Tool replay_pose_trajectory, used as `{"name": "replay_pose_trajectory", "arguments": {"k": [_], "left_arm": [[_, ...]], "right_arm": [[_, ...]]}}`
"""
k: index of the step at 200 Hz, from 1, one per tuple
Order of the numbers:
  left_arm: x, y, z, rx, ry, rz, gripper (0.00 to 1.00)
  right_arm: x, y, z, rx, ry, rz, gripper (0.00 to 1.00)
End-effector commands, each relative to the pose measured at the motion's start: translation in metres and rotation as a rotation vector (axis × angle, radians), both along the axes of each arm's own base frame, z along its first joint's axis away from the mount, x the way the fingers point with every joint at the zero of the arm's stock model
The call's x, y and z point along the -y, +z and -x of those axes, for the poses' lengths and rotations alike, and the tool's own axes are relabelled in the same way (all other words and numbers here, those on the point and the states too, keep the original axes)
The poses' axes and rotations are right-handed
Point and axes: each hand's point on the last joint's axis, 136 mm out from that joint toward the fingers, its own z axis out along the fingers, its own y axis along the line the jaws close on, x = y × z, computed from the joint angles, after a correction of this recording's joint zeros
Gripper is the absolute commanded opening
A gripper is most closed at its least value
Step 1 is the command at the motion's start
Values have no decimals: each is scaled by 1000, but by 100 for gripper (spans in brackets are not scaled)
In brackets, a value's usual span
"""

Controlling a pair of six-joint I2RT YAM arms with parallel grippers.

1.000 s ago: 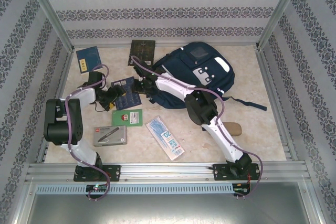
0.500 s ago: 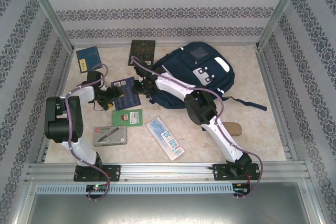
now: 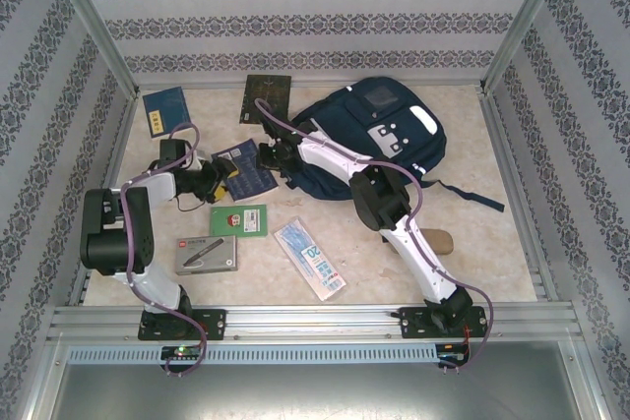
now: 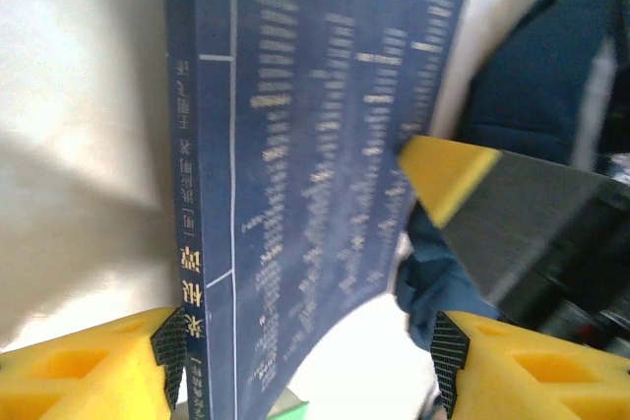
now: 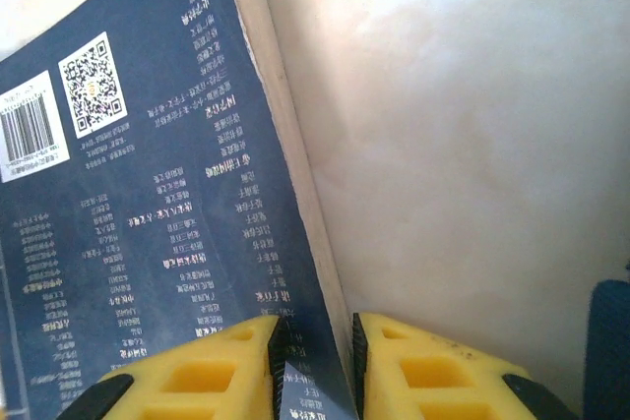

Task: Pack the student bag
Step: Pick up the book from the middle-left of the table.

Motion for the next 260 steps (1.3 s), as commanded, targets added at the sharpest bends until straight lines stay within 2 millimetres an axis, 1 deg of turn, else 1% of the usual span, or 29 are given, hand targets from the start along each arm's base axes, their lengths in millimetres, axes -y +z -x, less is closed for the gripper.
{"name": "replay_pose_trajectory", "arguments": {"k": [1, 12, 24, 42, 59, 68, 79, 102, 117, 131, 135, 147, 159, 171, 185, 206, 227, 244, 260], "left_arm": [[35, 76, -21, 275, -135, 135, 66], [34, 80, -21, 285, -135, 115, 66], [32, 76, -20, 268, -141, 87, 65], [29, 61, -21, 216, -145, 61, 62], [25, 42, -19, 139, -141, 28, 59], [22, 29, -16, 83, -139, 1, 57], [22, 20, -13, 50, -146, -3, 55], [19, 7, -10, 10, -142, -20, 51], [17, 2, -10, -4, -140, -37, 42], [16, 0, -10, -9, -138, -44, 40], [16, 1, -10, -11, -138, -45, 38], [14, 3, -11, -7, -137, -56, 28], [13, 6, -10, -5, -140, -67, 20], [13, 10, -11, 1, -142, -76, 11], [12, 17, -11, 16, -142, -83, 0], [12, 31, -14, 52, -139, -87, 0], [12, 46, -15, 88, -133, -83, 0], [13, 56, -16, 113, -126, -78, 0], [15, 66, -16, 138, -122, -59, 0]], "right_arm": [[-24, -5, 37, -90, 73, -38, 26], [-24, -3, 38, -91, 74, -43, 26], [-24, -1, 37, -89, 71, -46, 26], [-25, 0, 37, -90, 71, -51, 26], [-24, 0, 37, -91, 70, -48, 26], [-24, 0, 37, -91, 70, -48, 26], [-24, 1, 37, -91, 68, -50, 26], [-24, 2, 37, -90, 68, -51, 27], [-25, 2, 37, -90, 68, -56, 27], [-25, 3, 36, -89, 67, -58, 27], [-26, 4, 37, -86, 69, -60, 27], [-26, 7, 36, -84, 69, -64, 27], [-26, 14, 35, -74, 73, -69, 27], [-27, 27, 33, -55, 82, -79, 29], [-26, 49, 30, -12, 94, -82, 32], [-16, 84, 25, 73, 109, -68, 37], [6, 116, 19, 156, 123, -29, 42], [31, 132, 14, 210, 129, 23, 47], [60, 138, 9, 246, 126, 104, 47]]}}
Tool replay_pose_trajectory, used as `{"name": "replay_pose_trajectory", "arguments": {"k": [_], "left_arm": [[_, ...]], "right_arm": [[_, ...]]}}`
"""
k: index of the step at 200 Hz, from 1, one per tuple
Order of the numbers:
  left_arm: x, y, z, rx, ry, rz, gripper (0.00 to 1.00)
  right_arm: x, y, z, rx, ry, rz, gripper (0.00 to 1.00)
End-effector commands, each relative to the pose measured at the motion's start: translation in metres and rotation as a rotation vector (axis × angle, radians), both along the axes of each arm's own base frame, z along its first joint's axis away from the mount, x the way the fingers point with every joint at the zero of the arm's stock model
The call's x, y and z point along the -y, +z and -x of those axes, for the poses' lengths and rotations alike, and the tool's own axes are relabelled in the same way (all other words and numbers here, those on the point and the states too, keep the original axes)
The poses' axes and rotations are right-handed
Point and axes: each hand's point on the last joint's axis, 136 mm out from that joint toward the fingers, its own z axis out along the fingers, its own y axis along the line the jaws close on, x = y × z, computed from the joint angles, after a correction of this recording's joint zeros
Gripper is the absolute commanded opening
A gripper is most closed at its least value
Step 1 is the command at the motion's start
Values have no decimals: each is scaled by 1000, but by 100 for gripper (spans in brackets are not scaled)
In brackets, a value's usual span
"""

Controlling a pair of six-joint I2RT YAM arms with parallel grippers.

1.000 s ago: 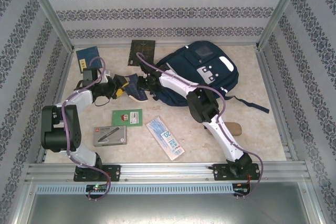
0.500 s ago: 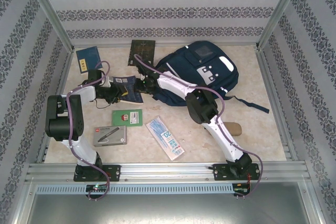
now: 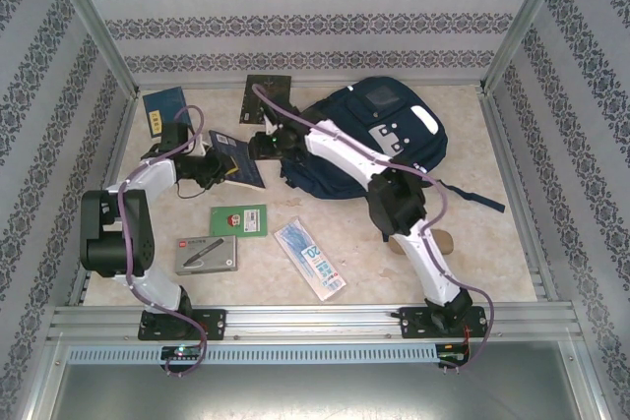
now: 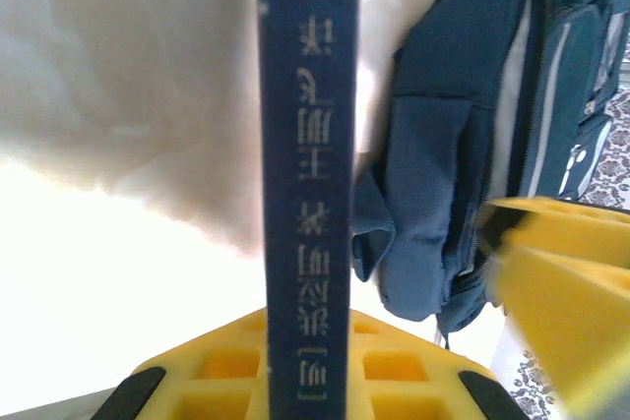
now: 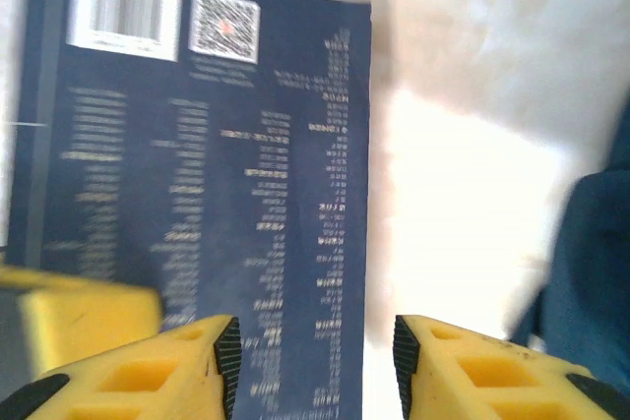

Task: Pack the student bag
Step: Pick up the book from the middle-left of the table, then open the student bag at the top-center of the table.

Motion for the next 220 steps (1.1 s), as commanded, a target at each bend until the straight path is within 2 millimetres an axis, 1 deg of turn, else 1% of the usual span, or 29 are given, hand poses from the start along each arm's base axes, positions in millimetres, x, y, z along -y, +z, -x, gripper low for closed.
{"name": "replay_pose_trajectory", "arguments": {"k": [1, 20, 31, 44, 64, 81, 98, 143, 158, 170, 195, 207, 220], "left_arm": [[6, 33, -7, 87, -12, 27, 0], [8, 47, -7, 123, -7, 38, 0], [9, 56, -7, 144, -9, 42, 0], [11, 66, -7, 168, -14, 46, 0], [14, 80, -7, 197, -18, 48, 0], [15, 87, -7, 212, -20, 50, 0], [16, 90, -6, 214, -22, 53, 0], [18, 89, 1, 207, -22, 52, 0], [18, 89, 3, 205, -24, 53, 0], [18, 90, 4, 208, -23, 52, 0], [19, 95, 5, 221, -24, 52, 0], [20, 97, 5, 228, -22, 51, 0], [21, 100, 4, 238, -15, 52, 0]], "right_arm": [[50, 35, -8, 120, 4, 121, 47], [87, 31, -14, 152, -7, 227, 48], [104, 25, -15, 151, -1, 273, 49], [121, 13, -13, 140, 18, 332, 49], [136, -7, -11, 128, 56, 423, 49], [143, -22, -11, 123, 85, 477, 48], [151, -34, -14, 120, 87, 531, 47], [159, -60, -18, 104, 114, 606, 46], [164, -69, -19, 97, 119, 642, 46], [167, -74, -19, 93, 120, 660, 41], [169, -76, -20, 99, 116, 672, 20], [168, -69, -21, 107, 112, 663, 12], [166, -58, -21, 120, 101, 641, 6]]}}
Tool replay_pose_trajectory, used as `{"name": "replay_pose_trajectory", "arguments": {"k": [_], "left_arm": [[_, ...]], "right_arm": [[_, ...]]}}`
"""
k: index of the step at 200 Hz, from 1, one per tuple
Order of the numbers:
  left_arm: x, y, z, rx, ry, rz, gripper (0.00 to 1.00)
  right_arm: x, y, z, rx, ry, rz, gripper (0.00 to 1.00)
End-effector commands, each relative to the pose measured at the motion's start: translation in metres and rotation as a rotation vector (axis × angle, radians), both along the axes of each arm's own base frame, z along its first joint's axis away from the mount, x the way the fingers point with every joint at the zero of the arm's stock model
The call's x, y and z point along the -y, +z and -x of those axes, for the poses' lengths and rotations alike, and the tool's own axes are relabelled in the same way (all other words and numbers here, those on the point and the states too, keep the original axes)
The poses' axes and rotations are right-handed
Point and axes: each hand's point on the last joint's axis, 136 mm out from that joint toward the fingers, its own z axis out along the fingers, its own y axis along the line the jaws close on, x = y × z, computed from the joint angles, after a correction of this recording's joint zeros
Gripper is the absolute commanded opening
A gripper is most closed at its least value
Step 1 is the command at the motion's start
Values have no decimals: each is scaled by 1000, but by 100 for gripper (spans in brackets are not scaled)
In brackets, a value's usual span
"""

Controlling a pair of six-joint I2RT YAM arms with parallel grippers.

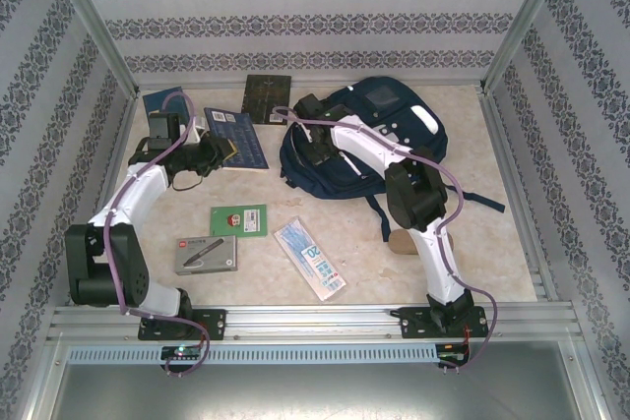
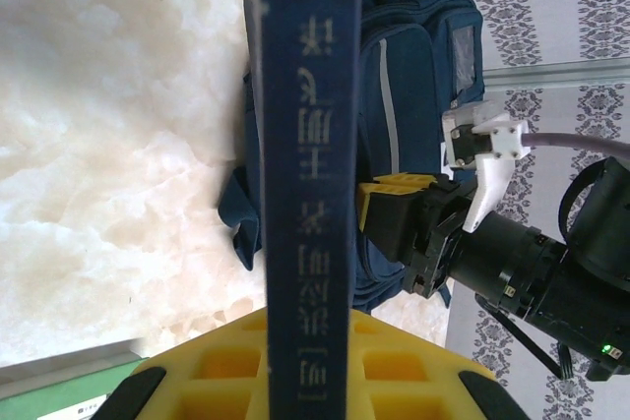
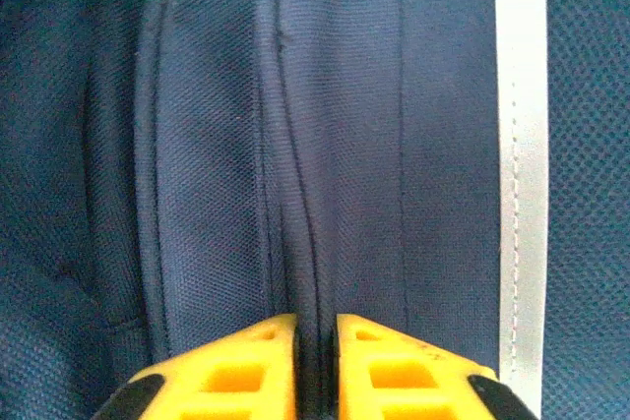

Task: Pack the student bag
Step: Open the student bag at the top-center of the table.

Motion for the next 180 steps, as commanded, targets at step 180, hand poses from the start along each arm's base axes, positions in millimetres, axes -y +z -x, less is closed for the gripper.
{"name": "replay_pose_trajectory", "arguments": {"k": [180], "left_arm": [[156, 20, -74, 261, 51, 136, 0]], "right_arm": [[27, 249, -32, 82, -256, -752, 0]]}}
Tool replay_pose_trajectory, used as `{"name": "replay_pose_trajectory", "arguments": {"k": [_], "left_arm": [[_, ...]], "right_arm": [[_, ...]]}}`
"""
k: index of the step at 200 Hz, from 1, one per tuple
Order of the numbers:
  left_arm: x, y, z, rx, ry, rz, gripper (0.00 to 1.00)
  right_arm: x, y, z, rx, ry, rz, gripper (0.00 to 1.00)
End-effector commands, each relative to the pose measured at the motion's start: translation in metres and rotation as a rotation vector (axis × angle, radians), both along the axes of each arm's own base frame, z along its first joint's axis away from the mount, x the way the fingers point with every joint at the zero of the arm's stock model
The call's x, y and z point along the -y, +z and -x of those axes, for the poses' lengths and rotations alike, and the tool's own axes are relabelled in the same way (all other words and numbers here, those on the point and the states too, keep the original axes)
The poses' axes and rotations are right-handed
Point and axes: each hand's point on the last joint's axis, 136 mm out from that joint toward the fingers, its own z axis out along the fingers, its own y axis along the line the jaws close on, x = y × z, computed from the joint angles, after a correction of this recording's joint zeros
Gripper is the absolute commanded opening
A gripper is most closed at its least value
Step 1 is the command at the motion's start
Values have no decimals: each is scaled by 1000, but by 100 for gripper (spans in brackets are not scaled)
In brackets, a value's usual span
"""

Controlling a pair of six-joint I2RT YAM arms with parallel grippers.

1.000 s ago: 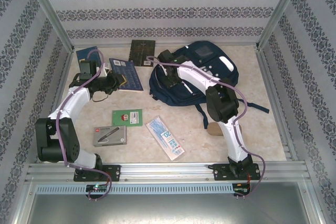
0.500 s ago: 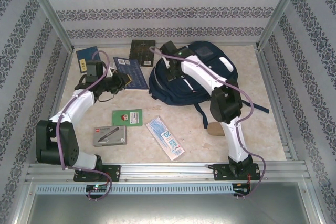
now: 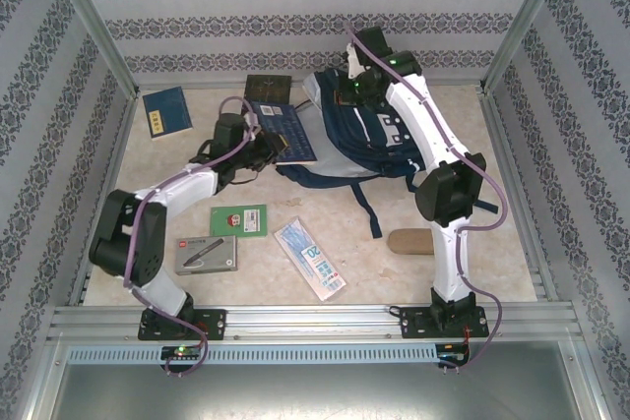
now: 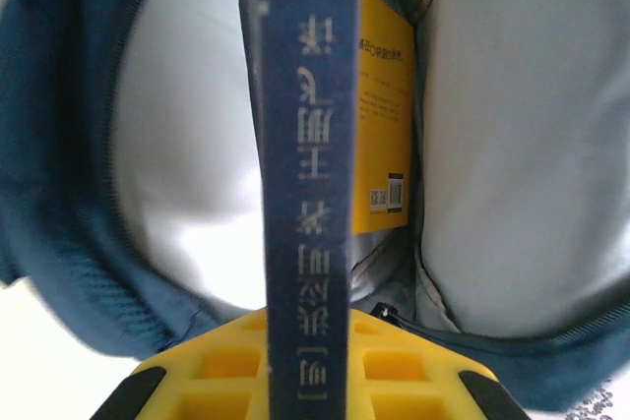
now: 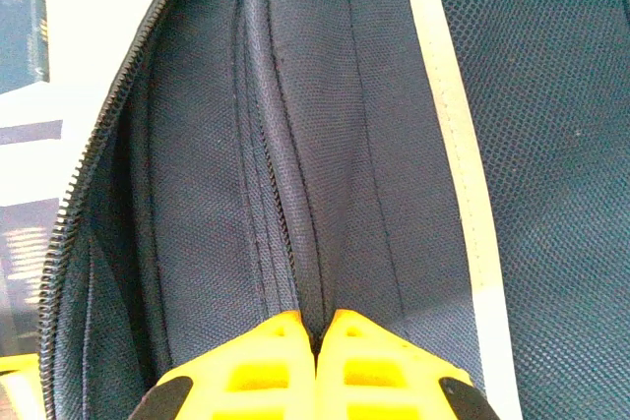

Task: Pack the student bag
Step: Open the student bag at the top-center of the table, then place the book in the student bag.

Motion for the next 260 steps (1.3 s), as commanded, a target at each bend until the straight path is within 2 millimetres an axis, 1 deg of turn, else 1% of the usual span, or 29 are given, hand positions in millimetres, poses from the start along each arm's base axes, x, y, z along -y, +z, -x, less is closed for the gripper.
{"name": "replay_pose_trajectory", "arguments": {"k": [1, 35, 53, 77, 109, 123, 150, 162, 180, 188, 192, 204, 208, 217, 225, 244, 260], "left_arm": [[29, 44, -30, 164, 38, 105, 0], [73, 41, -46, 193, 1, 134, 0], [93, 39, -52, 201, -10, 154, 0], [118, 24, -61, 174, -27, 135, 0], [148, -9, -70, 119, -46, 139, 0], [160, -25, -71, 84, -55, 108, 0], [181, -44, -71, 47, -68, 93, 0], [189, -52, -72, 27, -74, 72, 2], [200, -59, -71, 13, -102, 33, 9], [201, -62, -70, 2, -108, 9, 13], [201, -64, -69, -5, -108, -6, 18], [198, -66, -66, -21, -110, -43, 38], [196, -67, -65, -26, -108, -57, 43], [189, -69, -62, -41, -98, -95, 56], [185, -68, -60, -41, -97, -125, 63], [173, -61, -54, -35, -96, -193, 76], [165, -52, -51, -21, -100, -248, 81]], "right_arm": [[-16, 73, 11, 83, 12, -195, 0], [-17, 81, 12, 69, 1, -245, 0], [-19, 80, 13, 55, -2, -258, 0], [-24, 80, 15, 42, 3, -285, 0], [-32, 83, 15, 34, 13, -320, 0], [-34, 85, 15, 38, 15, -324, 0], [-38, 87, 17, 44, 26, -326, 0], [-39, 87, 18, 41, 30, -328, 0], [-40, 86, 19, 44, 35, -319, 0], [-41, 86, 20, 43, 37, -319, 0], [-40, 85, 19, 41, 34, -318, 0], [-38, 84, 19, 40, 31, -312, 0], [-38, 83, 19, 40, 29, -310, 0], [-36, 82, 18, 40, 24, -305, 0], [-34, 80, 18, 39, 19, -301, 0], [-31, 76, 18, 39, 12, -293, 0], [-30, 74, 17, 40, 9, -288, 0]]}}
